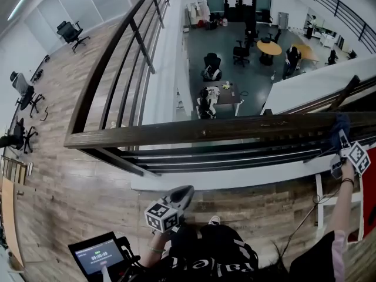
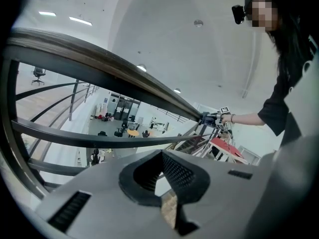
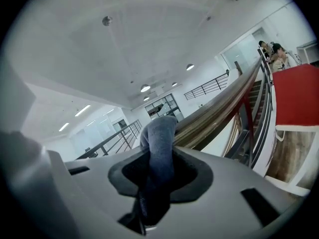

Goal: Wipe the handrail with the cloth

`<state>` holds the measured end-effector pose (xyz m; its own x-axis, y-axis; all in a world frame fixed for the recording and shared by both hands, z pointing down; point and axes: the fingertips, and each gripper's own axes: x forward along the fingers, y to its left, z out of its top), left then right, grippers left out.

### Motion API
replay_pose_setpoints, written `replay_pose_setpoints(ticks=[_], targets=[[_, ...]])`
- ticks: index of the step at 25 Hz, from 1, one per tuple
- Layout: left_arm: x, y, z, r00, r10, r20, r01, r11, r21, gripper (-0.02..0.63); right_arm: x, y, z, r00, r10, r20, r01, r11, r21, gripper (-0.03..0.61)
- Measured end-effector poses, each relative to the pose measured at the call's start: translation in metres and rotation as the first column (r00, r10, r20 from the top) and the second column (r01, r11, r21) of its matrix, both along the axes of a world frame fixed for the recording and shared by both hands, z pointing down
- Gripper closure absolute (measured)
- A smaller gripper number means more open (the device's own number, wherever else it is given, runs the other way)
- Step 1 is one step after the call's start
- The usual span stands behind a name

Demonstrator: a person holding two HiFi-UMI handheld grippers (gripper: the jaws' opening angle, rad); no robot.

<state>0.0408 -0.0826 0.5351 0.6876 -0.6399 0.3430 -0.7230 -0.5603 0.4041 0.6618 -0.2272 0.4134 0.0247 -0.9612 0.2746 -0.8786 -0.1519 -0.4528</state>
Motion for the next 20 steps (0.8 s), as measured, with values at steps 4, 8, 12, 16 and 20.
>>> replay_pose_setpoints(ticks=[4,8,12,16,20], targets=[[-0.010,0.000,0.005,1.000,-0.020,0.020,0.020,1.000,0.003,0.614,-0.043,0.008,0.011,0.997,-0.069,0.043,0.067,0.997,0.046,0.486],[-0.022,0.005,0.004,0.999,-0.034,-0.028,0.034,0.999,0.011,0.614,-0.114,0.029,0.021,0.988,-0.156,0.012,0.155,0.987,0.029,0.486],[-0.053,0.009,0.000,0.999,-0.024,-0.034,0.025,0.999,0.021,0.614,-0.221,0.047,0.027,0.960,-0.266,0.083,0.263,0.964,0.048,0.486],[-0.096,0.021,-0.001,0.999,-0.012,-0.030,0.013,0.999,0.033,0.614,-0.332,0.071,0.049,0.929,-0.360,0.084,0.361,0.933,0.002,0.486],[-0.175,0.020,0.001,0.999,-0.023,-0.027,0.024,0.999,0.041,0.614,-0.495,0.072,0.076,0.843,-0.524,0.121,0.528,0.850,0.001,0.486]])
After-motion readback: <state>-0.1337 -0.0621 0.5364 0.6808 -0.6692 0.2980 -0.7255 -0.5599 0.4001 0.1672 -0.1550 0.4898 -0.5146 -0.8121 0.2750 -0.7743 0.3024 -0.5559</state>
